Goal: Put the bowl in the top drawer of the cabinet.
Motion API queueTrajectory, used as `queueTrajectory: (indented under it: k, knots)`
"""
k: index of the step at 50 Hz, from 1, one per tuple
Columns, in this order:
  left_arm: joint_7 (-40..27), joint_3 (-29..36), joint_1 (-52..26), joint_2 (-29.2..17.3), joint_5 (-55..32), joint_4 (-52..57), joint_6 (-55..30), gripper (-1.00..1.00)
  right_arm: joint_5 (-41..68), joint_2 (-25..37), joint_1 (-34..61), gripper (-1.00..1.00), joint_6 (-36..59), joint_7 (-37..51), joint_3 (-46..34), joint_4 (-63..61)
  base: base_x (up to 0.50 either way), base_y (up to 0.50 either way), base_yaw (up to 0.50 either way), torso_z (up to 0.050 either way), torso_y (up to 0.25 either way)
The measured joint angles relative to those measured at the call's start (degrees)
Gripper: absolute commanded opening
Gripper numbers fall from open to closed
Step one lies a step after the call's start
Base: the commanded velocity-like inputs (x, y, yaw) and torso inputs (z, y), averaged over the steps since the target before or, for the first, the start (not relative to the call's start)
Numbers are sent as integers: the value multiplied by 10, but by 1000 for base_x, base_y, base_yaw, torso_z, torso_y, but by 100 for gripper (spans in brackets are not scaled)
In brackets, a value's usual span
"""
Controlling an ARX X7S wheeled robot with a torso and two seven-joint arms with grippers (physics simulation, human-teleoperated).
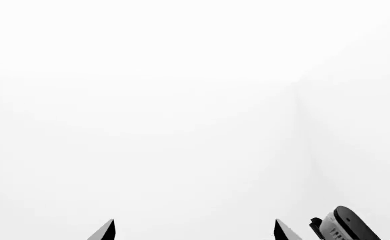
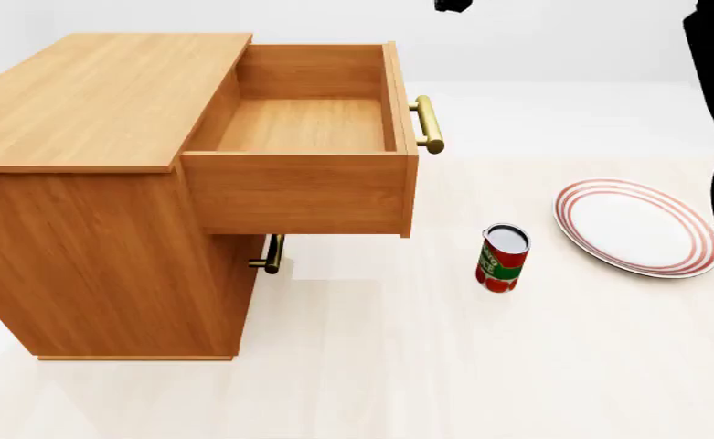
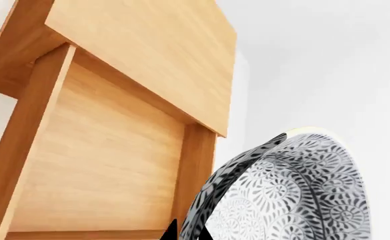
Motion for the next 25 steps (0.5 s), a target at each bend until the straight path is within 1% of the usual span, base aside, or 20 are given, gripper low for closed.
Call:
queueTrajectory:
  k: [8,14,25]
  knots:
    - [-56,-18,-35,-15,-79,12,-38,100,72,-11,5,-100,-10,14,-55,-18,0,0,0,0,0]
    - [-92,-19,-59,-30,-131,14,-54,100,103,-16,10,-100,-12,26,-77,-28,0,0,0,0,-106]
    - [-116,-13,-80,-53,-171,21,-56,100,135,-19,18,-100,-10,39,-99,-45,0,0,0,0,-111]
